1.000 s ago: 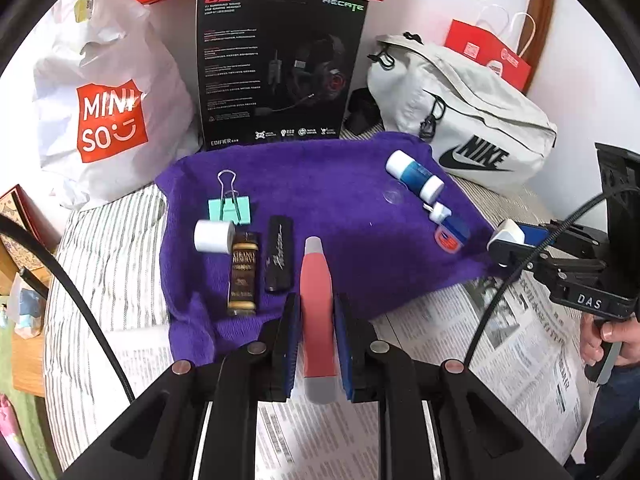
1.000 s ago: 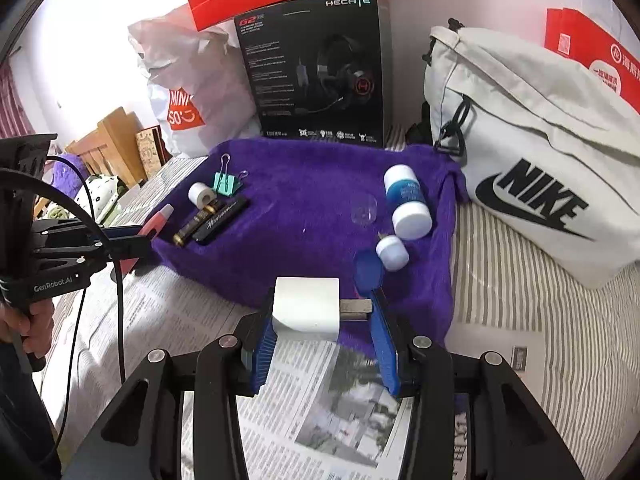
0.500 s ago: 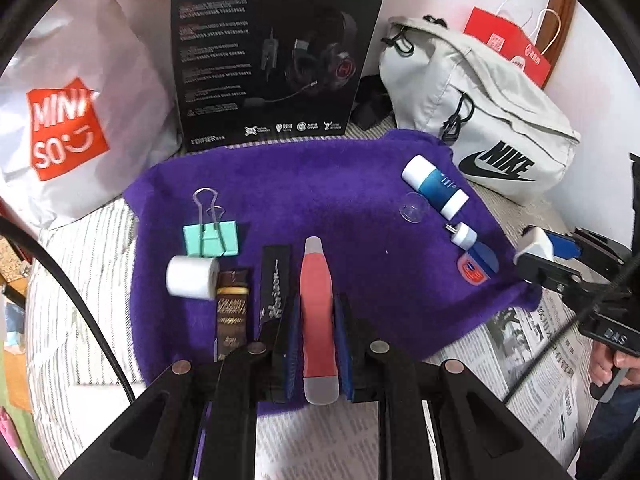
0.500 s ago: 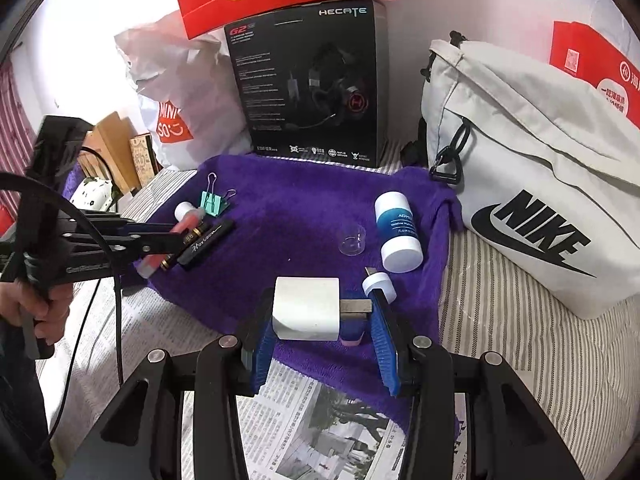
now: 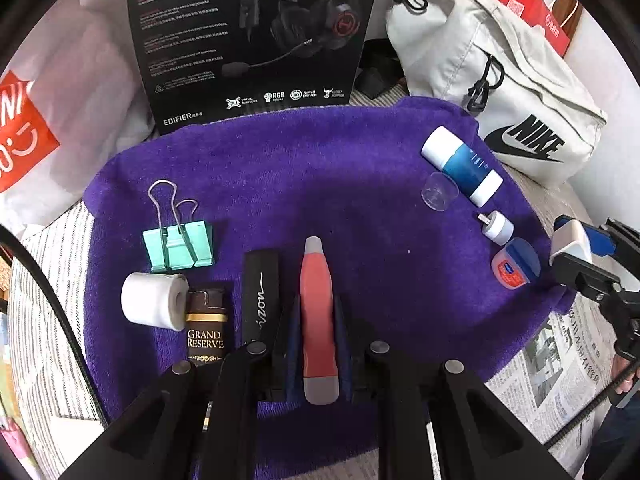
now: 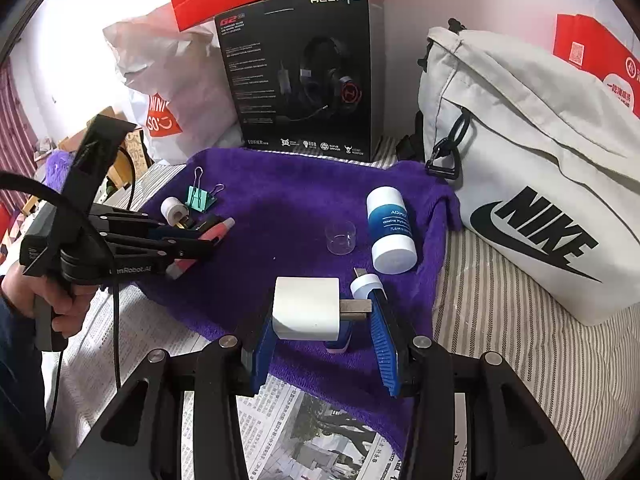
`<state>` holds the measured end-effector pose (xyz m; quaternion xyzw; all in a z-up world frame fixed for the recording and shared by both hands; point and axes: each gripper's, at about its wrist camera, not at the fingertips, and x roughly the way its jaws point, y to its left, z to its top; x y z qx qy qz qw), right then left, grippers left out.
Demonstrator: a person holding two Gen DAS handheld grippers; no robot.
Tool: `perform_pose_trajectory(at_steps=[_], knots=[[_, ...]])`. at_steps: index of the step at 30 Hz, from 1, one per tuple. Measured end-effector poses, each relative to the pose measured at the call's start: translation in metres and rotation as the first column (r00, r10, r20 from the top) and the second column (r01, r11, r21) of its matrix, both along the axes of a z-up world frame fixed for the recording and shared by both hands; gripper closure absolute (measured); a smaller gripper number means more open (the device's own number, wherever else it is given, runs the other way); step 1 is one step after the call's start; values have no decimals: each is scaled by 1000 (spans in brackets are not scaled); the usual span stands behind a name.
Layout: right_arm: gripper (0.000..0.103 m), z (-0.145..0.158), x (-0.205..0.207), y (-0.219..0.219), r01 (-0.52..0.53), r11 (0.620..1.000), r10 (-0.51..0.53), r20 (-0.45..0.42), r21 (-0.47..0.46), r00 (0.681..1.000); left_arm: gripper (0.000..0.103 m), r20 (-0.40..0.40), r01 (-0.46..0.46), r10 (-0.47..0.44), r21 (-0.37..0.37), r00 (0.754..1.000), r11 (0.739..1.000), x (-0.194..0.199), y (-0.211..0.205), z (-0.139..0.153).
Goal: Organize rigid objects
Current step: 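Carry the pink marker onto the towel with the left gripper while the right gripper carries the plug, then release the marker beside the pen with the left gripper while the right gripper sets the plug down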
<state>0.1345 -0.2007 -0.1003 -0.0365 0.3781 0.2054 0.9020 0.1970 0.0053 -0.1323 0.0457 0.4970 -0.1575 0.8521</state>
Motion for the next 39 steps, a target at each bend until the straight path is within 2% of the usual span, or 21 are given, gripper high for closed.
perform_pose_trajectory(at_steps=[11, 14, 16, 17, 18, 21, 23, 25, 31, 35, 39], knots=[[60, -3, 1, 2, -1, 1000, 1, -14, -16, 1000, 85, 4, 11, -11, 21, 1000, 1000, -1, -1, -4], [60, -2, 1, 2, -1, 1000, 0, -13, -23, 1000, 78, -6, 20, -20, 8, 1000, 1000, -4, -1, -4], [60, -1, 0, 2, 4, 1000, -5, -12, -27, 1000, 67, -10, 39, -39, -5, 999, 999, -7, -2, -3], [60, 1, 0, 1, 7, 1000, -8, -10, -27, 1000, 58, -9, 48, -48, -6, 999, 999, -11, -3, -3], [60, 2, -1, 0, 12, 1000, -12, -6, -27, 1000, 55, -6, 55, -55, -2, 998, 998, -14, -4, -3], [60, 5, -3, -1, 15, 999, -15, 3, -36, 1000, 55, 4, 48, -48, 28, 999, 998, -24, -4, -2], [60, 7, -3, -1, 14, 999, -14, 4, -39, 1000, 55, 18, 37, -38, 12, 999, 999, -31, 0, 4], [60, 8, -1, 0, 17, 999, -17, 4, -52, 1000, 52, 44, 25, -25, 9, 999, 1000, -41, 6, 12], [60, 5, 16, 18, -16, 996, 16, -7, -92, 1000, 43, 124, -36, 27, 73, 992, 997, -68, 28, 30], [60, -6, 36, 35, -38, 991, 34, -29, -128, 999, 38, 132, -86, 76, 72, 988, 994, -77, 45, 32], [60, -23, 57, 46, -47, 987, 36, -68, -156, 997, 38, 118, -104, 95, 71, 988, 992, -86, 56, 27]])
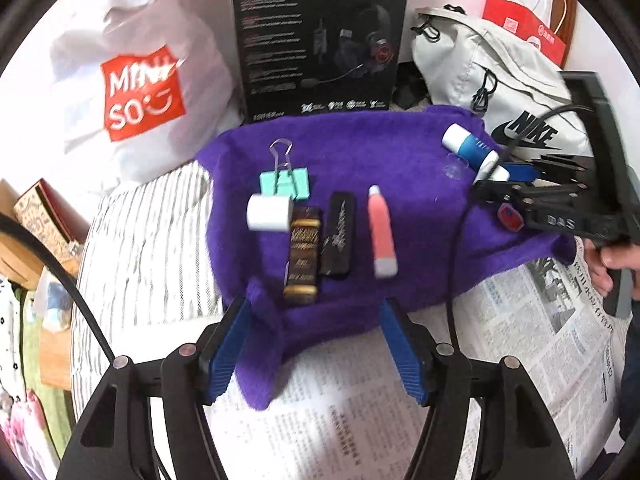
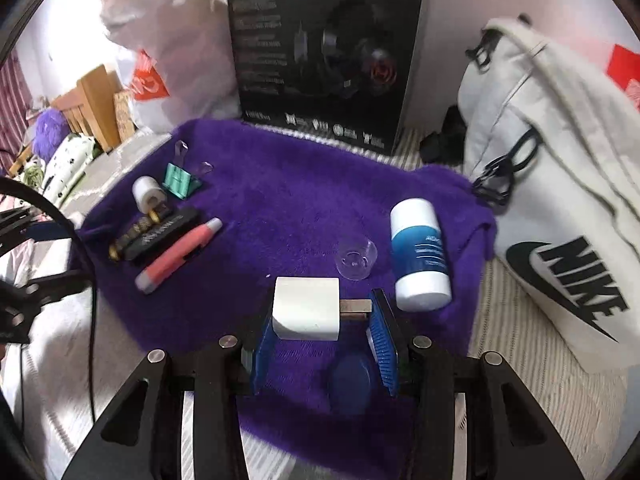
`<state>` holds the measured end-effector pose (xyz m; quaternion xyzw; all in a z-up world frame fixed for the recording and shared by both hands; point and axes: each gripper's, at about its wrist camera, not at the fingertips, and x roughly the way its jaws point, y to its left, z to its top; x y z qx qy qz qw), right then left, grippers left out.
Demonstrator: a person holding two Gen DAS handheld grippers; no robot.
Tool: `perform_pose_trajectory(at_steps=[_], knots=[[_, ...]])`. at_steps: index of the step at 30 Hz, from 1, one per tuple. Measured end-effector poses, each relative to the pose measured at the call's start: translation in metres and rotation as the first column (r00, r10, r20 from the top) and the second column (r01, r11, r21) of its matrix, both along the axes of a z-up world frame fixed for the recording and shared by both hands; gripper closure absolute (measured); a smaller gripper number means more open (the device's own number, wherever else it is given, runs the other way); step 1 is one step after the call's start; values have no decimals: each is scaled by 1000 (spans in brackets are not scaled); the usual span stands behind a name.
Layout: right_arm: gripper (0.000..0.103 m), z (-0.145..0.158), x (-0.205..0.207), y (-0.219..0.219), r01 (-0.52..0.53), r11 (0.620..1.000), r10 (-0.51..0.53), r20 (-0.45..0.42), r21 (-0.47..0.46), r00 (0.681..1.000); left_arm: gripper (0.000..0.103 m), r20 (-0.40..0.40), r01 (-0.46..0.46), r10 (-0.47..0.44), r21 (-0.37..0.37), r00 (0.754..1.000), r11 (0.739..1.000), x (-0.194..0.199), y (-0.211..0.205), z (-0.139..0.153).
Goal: Organize rigid objects
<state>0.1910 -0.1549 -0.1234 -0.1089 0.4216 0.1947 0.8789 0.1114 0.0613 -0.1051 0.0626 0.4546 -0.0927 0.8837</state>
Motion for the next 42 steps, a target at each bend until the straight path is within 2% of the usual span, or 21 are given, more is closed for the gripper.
perform_pose_trajectory(at_steps=[7, 20, 22, 24, 28, 30, 31, 37, 42], knots=[[60, -20, 15, 3, 10, 1000, -11, -40, -28, 999, 34, -5, -5, 5, -27, 1000, 1000, -8, 4, -2], [56, -17, 16, 2, -5, 1000, 4, -42, -17, 999, 31, -8, -20, 19, -28, 1000, 999, -20, -4, -6], [52, -9, 10, 2, -5, 1000, 5, -20, -23, 1000, 31, -8, -30, 30, -24, 1000, 999, -24, -5, -5], [41, 3, 2, 0, 5, 1000, -4, 5, -18, 1000, 27, -6, -41, 41, -25, 999, 999, -28, -4, -3], [27, 30, -22, -8, 23, 1000, -23, 69, -2, 997, 17, 16, -62, 63, -47, 998, 997, -38, -2, 7], [9, 40, -36, -12, 35, 999, -35, 92, 0, 995, 11, 27, -74, 76, -52, 997, 996, -43, -2, 12], [6, 44, -44, -14, 41, 999, -40, 98, -3, 994, 11, 33, -79, 81, -55, 996, 995, -45, -3, 15], [3, 48, -86, -31, 130, 991, -128, 76, -23, 989, 7, 69, -77, 81, -68, 994, 995, -55, -22, 32], [1, 57, -122, -51, 215, 976, -218, 74, 46, 973, 5, 90, -91, 98, -80, 991, 993, -64, -38, 49]])
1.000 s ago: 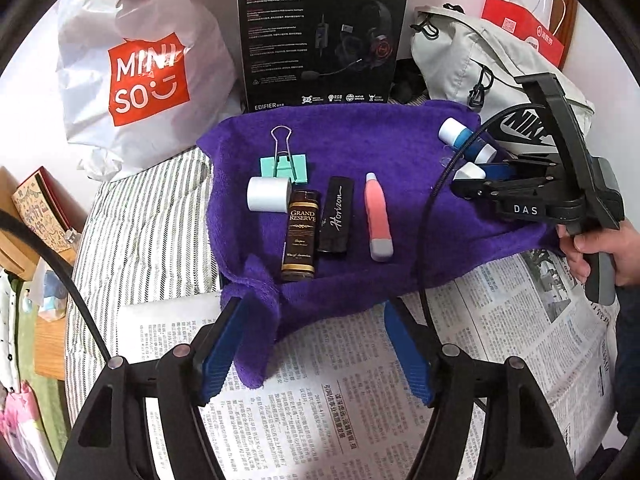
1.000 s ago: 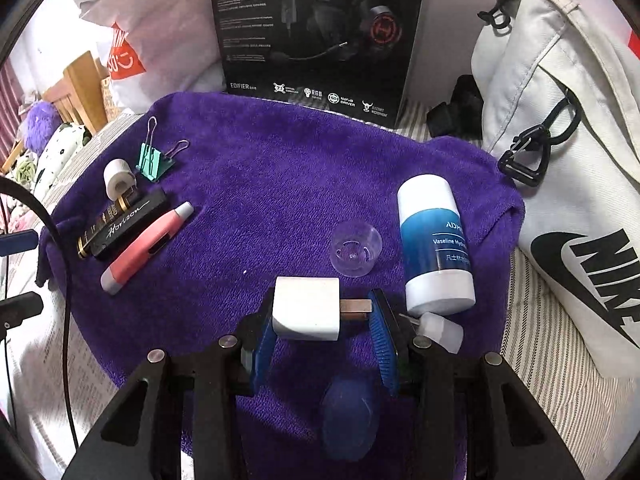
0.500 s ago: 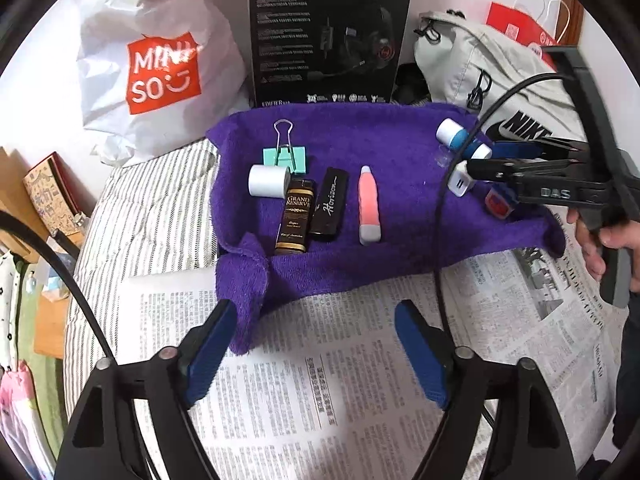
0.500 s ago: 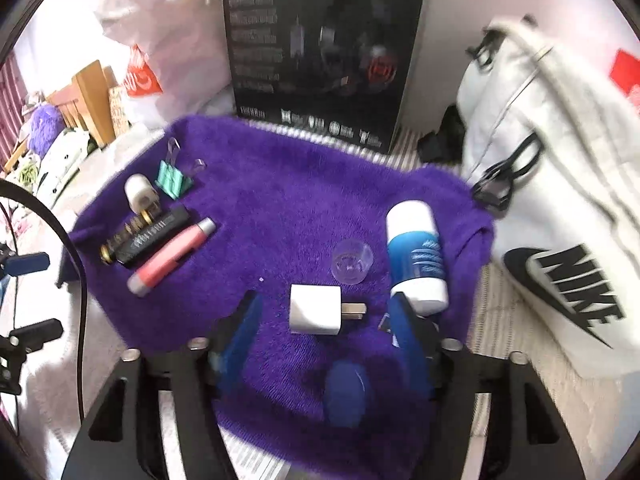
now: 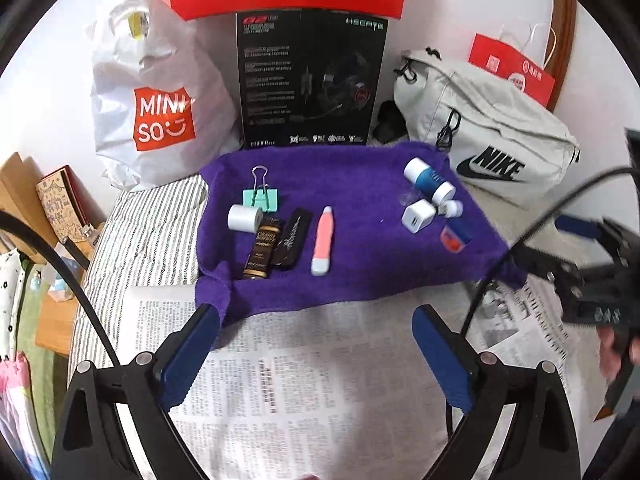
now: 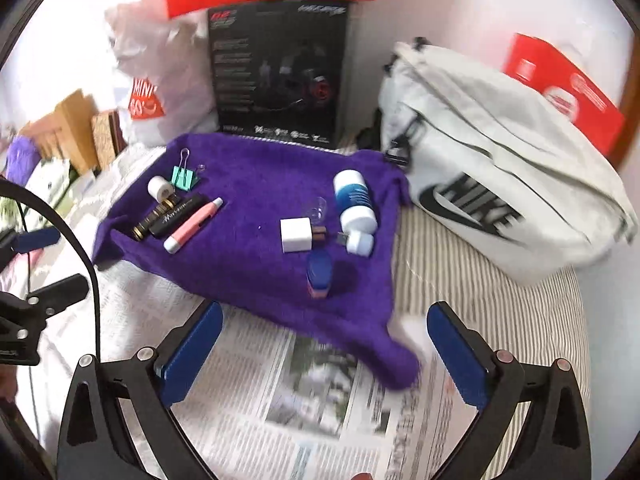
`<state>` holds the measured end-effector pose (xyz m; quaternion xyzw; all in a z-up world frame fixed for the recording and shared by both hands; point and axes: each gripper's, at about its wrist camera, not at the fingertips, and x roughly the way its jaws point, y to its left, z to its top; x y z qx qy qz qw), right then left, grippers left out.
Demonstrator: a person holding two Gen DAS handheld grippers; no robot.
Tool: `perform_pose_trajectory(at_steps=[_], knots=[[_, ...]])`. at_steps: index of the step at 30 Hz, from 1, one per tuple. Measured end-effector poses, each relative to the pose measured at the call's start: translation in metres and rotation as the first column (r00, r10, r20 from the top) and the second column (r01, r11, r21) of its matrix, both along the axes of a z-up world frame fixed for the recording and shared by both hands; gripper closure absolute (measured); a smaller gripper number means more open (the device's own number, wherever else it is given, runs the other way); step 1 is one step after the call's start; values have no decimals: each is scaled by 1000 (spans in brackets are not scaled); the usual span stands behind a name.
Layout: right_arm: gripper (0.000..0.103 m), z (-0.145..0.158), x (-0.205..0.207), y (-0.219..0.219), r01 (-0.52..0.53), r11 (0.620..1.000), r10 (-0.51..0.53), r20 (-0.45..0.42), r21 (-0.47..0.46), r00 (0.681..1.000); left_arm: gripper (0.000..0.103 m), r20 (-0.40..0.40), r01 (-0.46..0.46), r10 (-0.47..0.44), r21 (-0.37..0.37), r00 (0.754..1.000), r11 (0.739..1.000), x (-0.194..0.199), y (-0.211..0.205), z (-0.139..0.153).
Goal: Organize rigid objects
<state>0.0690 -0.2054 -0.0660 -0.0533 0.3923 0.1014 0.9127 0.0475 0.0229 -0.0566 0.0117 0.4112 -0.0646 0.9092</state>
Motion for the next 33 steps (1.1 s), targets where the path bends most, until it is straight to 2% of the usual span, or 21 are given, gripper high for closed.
perform_pose_trajectory(at_steps=[4, 8, 14, 33], knots=[[0, 9, -21, -10, 34, 998, -34, 3, 49, 999, 5, 7, -17, 17, -29, 1000, 999, -7, -10, 10], [0, 14, -33, -15, 50, 999, -50, 3, 7, 999, 5, -6, -23, 23, -19, 1000, 1000, -13, -19, 16], [0, 20, -46, -25, 92, 995, -92, -3, 27, 996, 5, -12, -48, 48, 0, 999, 999, -20, -22, 21], [0, 30, -62, -37, 148, 988, -148, -11, 49, 989, 5, -6, -45, 46, 5, 999, 999, -38, -26, 29]])
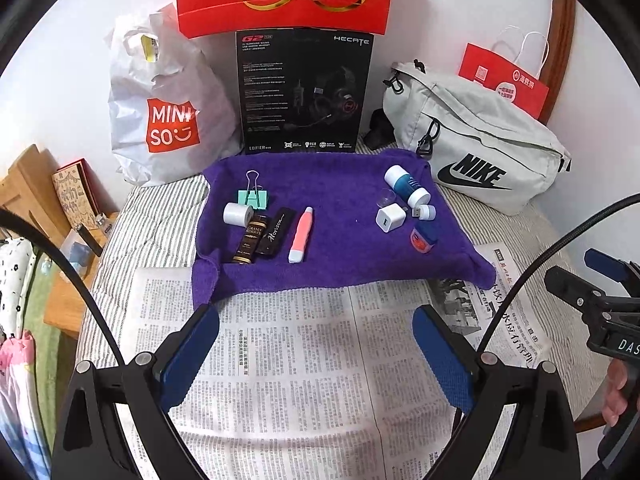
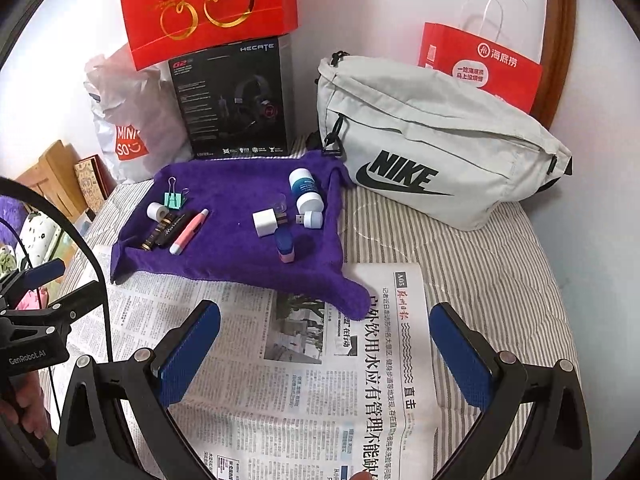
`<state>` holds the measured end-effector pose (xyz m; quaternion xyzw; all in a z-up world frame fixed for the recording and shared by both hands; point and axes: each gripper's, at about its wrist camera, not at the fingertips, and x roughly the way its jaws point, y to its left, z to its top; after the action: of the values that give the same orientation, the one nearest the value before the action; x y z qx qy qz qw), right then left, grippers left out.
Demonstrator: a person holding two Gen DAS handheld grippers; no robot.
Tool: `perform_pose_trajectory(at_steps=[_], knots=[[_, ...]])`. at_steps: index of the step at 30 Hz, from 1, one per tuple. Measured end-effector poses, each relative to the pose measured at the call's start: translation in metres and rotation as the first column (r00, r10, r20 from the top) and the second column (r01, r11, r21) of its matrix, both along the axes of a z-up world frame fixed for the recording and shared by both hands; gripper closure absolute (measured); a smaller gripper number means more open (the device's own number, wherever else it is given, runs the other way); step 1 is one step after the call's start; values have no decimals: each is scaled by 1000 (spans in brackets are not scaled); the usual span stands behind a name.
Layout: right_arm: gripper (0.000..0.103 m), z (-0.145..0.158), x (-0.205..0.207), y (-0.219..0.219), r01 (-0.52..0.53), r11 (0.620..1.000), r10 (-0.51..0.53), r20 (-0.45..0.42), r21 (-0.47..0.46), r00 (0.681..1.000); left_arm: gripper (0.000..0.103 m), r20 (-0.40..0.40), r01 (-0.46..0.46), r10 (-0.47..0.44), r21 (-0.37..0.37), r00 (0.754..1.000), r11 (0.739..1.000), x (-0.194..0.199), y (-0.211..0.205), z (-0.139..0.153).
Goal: Organize rigid objects
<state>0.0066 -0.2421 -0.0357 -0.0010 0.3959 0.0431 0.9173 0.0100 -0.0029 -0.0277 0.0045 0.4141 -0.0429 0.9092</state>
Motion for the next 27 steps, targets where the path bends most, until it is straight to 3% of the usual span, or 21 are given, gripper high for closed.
perform_pose_trajectory(at_steps=[27], knots=[[0, -4, -4, 6, -18, 1000, 18, -17, 5, 1000, 5, -3, 3, -3, 12, 1000, 1000, -4, -3, 0]])
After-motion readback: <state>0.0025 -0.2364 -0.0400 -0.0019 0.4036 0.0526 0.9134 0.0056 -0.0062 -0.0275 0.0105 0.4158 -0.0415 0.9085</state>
